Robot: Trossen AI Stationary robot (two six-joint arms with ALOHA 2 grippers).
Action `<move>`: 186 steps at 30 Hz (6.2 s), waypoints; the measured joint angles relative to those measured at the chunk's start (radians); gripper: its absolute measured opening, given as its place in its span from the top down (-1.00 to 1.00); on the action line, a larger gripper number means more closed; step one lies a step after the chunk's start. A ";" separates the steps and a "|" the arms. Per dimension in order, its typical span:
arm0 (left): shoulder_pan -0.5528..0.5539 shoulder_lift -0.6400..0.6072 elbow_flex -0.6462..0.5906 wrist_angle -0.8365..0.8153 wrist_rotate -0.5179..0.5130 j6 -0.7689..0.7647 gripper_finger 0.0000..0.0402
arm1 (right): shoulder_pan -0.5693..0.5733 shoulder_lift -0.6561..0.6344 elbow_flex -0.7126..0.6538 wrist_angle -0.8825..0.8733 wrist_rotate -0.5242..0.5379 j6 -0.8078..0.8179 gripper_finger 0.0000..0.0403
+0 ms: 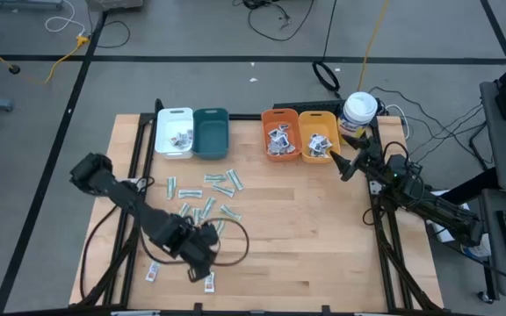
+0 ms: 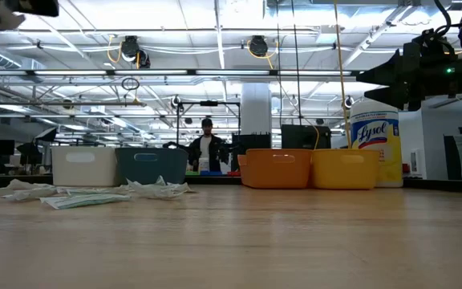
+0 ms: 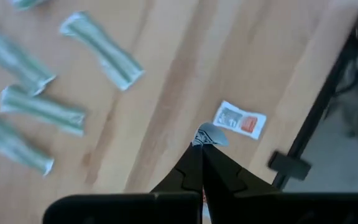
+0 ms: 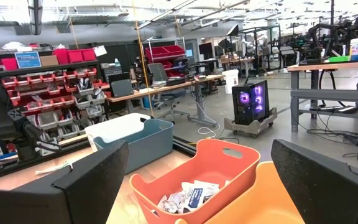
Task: Pick & Place First Aid Supplies
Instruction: Put the ointment pack into the white bin
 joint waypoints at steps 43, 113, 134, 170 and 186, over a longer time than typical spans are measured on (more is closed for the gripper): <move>1.474 -0.223 0.002 -0.384 -0.019 0.452 1.00 | 0.000 0.000 0.000 0.000 0.000 0.000 -0.95; 1.611 -0.030 -0.218 -0.002 -0.080 0.823 -0.20 | 0.000 0.000 0.000 0.000 0.000 0.000 -0.95; 1.236 -0.174 -0.218 -0.140 0.045 0.114 -0.20 | 0.000 0.000 0.000 0.000 0.000 0.000 -0.95; 0.087 -0.148 -0.218 0.182 0.110 -1.008 -0.20 | 0.000 0.000 0.000 0.000 0.000 0.000 -0.95; -0.052 0.000 -0.170 0.238 0.133 -1.172 -0.20 | 0.000 0.000 0.000 0.000 0.000 0.000 -0.95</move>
